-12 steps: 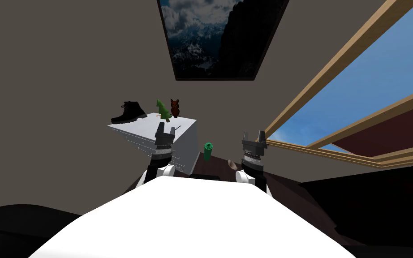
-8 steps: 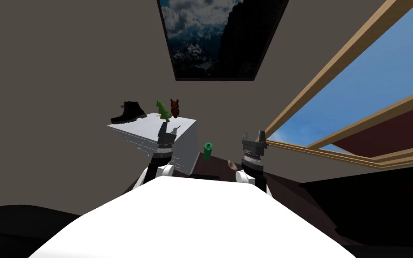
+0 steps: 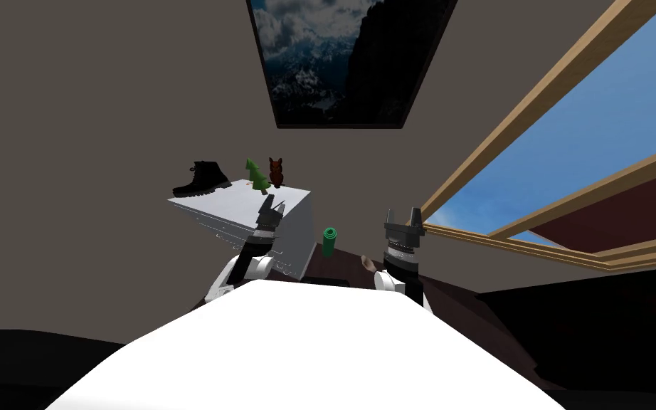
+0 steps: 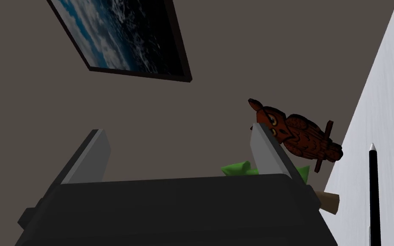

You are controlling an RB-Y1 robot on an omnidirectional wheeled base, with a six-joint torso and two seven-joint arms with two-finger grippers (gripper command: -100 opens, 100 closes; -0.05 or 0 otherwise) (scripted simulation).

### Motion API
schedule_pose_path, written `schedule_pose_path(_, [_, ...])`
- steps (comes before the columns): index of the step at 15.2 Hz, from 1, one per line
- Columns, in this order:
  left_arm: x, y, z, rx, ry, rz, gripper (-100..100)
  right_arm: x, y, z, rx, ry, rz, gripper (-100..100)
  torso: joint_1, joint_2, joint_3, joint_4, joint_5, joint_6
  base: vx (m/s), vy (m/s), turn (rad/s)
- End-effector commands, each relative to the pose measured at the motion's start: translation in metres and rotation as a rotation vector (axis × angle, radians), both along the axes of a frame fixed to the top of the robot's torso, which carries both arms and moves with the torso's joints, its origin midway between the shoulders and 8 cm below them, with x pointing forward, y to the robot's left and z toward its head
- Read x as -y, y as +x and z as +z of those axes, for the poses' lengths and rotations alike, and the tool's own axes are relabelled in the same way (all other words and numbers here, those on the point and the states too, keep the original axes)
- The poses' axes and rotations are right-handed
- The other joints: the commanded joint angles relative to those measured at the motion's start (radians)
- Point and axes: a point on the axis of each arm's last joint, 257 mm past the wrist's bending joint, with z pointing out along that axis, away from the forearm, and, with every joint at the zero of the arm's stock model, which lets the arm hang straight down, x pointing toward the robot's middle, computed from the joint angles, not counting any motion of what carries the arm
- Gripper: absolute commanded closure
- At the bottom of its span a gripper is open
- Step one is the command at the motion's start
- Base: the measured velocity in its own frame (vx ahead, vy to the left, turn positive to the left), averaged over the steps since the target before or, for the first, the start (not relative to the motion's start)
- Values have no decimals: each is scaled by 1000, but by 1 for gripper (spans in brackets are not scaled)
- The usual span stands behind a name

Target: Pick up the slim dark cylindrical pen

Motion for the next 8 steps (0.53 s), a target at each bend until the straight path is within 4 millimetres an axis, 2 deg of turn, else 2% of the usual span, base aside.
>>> schedule_pose_path(1, [-3, 11, -8, -39, 12, -4, -100, 0, 0, 0, 0, 0, 0, 0, 0, 0, 0, 0, 0, 0, 29, -40, 5])
schedule_pose_path(2, [-3, 11, -8, -39, 12, -4, -100, 0, 0, 0, 0, 0, 0, 0, 0, 0, 0, 0, 0, 0, 18, -26, 5])
schedule_pose_path(5, [-14, 36, -20, -104, 40, -13, -100, 0, 0, 0, 0, 0, 0, 0, 1, 0, 0, 0, 0, 0, 26, -31, 9])
schedule_pose_path(7, [-15, 38, -24, -121, 40, -9, -100, 0, 0, 0, 0, 0, 0, 0, 0, 0, 0, 0, 0, 0, 30, -32, 5])
schedule_pose_path(8, [-22, 51, -28, -147, 53, -10, -100, 0, 0, 0, 0, 0, 0, 0, 1, 0, 0, 0, 0, 0, 32, -36, 9])
